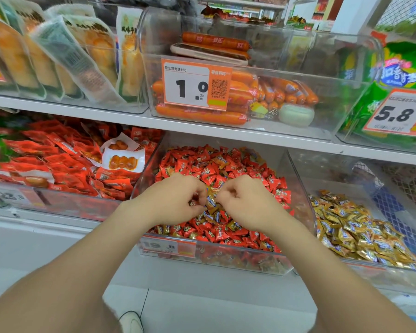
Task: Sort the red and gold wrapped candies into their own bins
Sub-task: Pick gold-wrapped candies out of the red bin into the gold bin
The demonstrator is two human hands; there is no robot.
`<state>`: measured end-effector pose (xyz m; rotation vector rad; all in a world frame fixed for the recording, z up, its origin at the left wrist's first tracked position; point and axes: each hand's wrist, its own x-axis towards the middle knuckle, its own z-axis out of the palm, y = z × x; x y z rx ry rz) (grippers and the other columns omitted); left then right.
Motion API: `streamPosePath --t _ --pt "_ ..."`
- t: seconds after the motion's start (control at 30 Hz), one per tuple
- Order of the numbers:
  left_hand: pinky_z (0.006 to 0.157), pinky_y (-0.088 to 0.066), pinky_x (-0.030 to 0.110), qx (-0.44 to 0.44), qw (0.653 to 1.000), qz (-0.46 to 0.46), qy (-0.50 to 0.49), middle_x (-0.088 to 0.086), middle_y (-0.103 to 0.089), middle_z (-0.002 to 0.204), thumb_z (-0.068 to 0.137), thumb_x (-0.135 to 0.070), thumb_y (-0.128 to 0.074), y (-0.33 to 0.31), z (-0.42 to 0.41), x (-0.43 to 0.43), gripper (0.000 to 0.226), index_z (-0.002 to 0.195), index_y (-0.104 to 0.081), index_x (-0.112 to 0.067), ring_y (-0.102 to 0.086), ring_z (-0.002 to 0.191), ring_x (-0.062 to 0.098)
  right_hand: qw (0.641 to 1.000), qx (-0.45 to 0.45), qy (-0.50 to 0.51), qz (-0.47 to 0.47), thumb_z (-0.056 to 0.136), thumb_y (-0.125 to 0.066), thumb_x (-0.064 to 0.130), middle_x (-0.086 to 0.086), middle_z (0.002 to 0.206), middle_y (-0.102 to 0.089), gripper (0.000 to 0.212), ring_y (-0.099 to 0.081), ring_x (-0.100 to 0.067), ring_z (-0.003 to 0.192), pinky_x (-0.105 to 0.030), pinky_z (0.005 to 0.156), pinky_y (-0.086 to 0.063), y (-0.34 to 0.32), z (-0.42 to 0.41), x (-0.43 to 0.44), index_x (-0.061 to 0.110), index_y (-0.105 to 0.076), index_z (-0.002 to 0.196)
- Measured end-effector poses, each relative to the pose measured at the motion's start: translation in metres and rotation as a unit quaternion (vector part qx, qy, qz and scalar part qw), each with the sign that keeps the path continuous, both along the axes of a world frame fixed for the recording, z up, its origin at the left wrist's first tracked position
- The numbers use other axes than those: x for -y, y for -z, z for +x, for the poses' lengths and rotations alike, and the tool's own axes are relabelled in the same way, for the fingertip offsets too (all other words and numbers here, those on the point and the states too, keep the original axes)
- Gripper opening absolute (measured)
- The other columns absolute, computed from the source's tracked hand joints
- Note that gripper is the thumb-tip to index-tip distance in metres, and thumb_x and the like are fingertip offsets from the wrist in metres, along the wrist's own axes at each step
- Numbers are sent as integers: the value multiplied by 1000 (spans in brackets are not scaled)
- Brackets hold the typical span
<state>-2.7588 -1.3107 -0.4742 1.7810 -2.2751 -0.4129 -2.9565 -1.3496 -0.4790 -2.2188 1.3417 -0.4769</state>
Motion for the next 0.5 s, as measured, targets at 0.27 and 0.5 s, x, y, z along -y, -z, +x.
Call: streamPosePath --t 0.27,0.5 --pt "67 -44 33 115 993 -19 13 -12 -61 97 89 -45 -78 10 -4 7 20 107 -72 -39 -64 100 18 994 -64 -86 -23 92 -68 25 9 68 -72 19 -66 -8 64 -32 65 -57 4 5 -1 24 -78 75" --pt "70 -52 39 -39 999 -20 4 -6 -57 89 90 -33 -71 6 6 1 22 84 -51 -26 -54 80 14 986 -105 -130 4 88 -79 50 15 81 -74 21 -68 -1 79 -36 85 -57 13 -8 3 30 -78 92"
